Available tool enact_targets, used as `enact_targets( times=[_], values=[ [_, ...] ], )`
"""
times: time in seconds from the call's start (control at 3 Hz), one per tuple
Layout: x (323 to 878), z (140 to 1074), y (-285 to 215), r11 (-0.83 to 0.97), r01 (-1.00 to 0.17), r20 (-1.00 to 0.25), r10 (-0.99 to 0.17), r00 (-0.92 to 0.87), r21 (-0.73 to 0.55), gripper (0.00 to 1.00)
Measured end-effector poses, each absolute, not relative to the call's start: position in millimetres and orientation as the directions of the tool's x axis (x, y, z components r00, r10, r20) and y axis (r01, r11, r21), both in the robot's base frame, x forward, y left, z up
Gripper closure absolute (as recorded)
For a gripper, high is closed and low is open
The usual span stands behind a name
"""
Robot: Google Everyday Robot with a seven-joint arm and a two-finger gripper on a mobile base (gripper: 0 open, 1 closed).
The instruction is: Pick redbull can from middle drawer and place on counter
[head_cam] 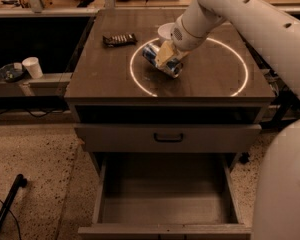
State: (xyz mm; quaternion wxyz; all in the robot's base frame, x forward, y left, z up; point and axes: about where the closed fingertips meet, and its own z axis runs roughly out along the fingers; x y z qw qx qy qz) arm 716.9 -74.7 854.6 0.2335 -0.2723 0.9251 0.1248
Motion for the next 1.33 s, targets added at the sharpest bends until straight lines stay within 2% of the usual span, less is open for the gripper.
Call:
enact_targets(
  times=[0.67, 1.0, 1.33],
  values=[
    [714.5, 852.2, -74.9, 0.81, -0.577, -0.5, -0.457, -0.735, 0.108, 0.11],
    [714.5, 852.2, -74.9, 0.81, -0.577, -0.5, -0.457, -0.735, 0.108, 0.0],
    [714.5, 852.2, -74.9, 0.81, -0.577, -0.5, -0.457, -0.735, 0.108, 0.0]
  ],
)
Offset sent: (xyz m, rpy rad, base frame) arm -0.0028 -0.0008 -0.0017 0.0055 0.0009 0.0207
